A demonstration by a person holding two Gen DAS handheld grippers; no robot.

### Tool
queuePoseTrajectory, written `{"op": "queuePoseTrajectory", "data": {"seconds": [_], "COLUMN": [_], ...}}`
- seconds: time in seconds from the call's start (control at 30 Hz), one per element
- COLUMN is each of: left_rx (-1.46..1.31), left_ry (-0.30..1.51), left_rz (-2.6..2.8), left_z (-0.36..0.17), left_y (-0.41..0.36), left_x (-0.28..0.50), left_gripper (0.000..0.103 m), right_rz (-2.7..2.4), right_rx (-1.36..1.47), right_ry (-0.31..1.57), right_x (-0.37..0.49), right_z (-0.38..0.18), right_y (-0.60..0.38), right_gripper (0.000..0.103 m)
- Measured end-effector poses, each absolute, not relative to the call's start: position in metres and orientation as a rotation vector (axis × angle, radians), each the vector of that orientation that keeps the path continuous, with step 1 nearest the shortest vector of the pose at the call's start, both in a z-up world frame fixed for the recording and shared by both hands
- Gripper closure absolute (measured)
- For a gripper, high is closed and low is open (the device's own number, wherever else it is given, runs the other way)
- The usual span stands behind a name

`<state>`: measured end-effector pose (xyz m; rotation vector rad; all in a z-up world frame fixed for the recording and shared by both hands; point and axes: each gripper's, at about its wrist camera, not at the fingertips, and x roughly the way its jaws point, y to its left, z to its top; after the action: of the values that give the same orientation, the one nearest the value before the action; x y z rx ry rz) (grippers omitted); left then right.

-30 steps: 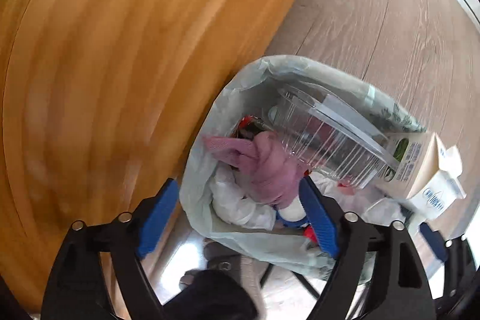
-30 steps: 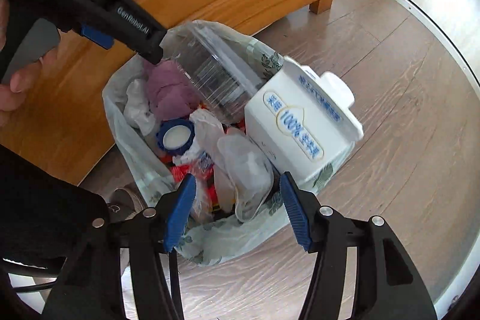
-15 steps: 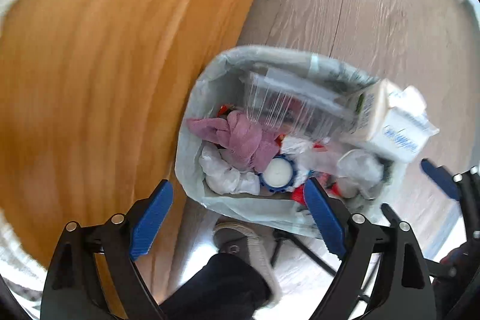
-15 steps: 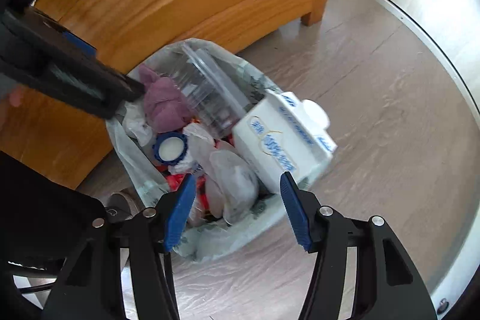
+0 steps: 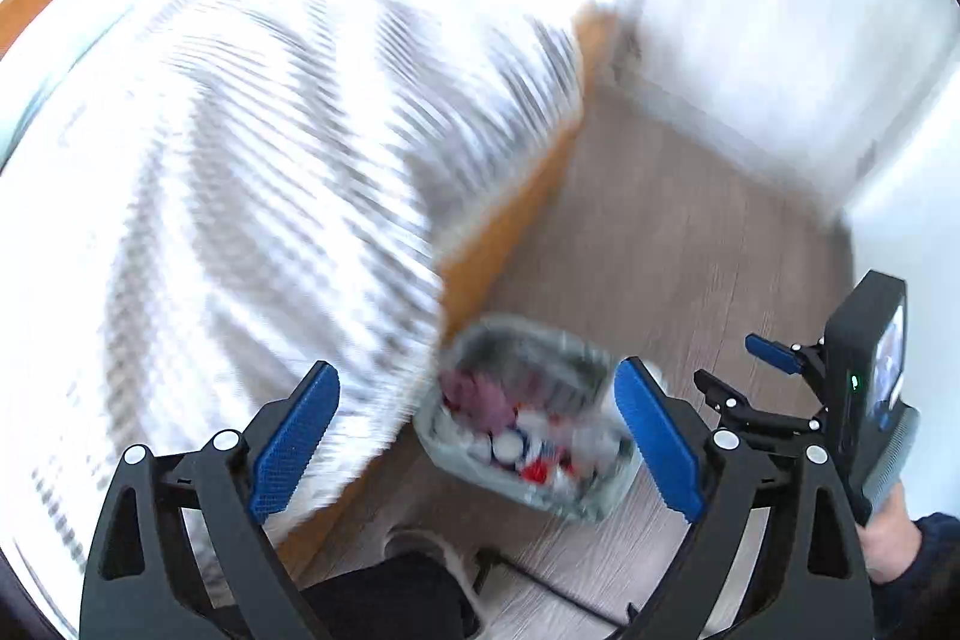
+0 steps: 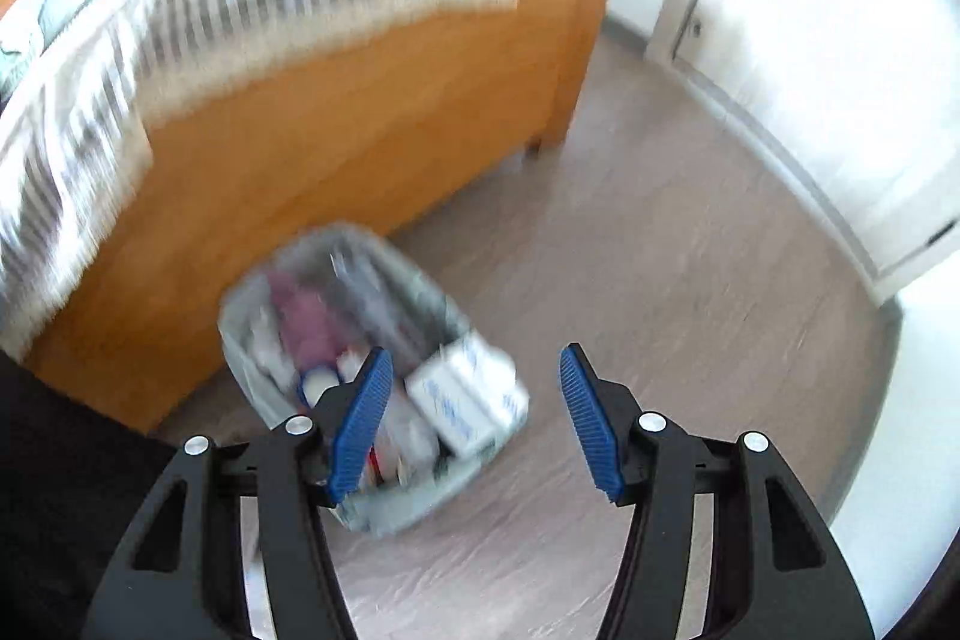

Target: Collect trash

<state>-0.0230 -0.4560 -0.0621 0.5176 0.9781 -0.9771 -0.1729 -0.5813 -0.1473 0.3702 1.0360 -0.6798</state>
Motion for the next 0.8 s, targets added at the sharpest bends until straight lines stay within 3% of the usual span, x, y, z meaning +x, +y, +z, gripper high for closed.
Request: {"op": "queuePoseTrajectory", "data": {"seconds": [0.1, 0.47, 0.63, 0.8], "left_rx": [0.398, 0.013, -0.082, -0.116], "left_ry": [0.857, 0.599, 0.48, 0.454], "left_rz": [-0.934, -0.532, -0.379, -0.262], "left_z": [-0.008, 0.09, 0.118, 0.104], "left_y": [-0.407, -0.193, -0.107, -0.05], "left_x": [0.008, 0.129, 0.145, 0.152], "left_gripper": [0.008, 0.008, 0.008, 0.008], "right_rz": [-0.664, -0.441, -0.379, -0.274], "right_rx": [0.287, 0.085, 0.026, 0.01], "right_ry": [0.923, 0.632, 0.52, 0.454], "right_x": [-0.141, 0.009, 0.051, 0.091], "right_z": [-0.087, 0.043, 0.07, 0.07], "right_y": [-0.575, -0.485, -0.42, -0.358], "right_gripper": [0.035, 0.033, 0.029, 0.027]}}
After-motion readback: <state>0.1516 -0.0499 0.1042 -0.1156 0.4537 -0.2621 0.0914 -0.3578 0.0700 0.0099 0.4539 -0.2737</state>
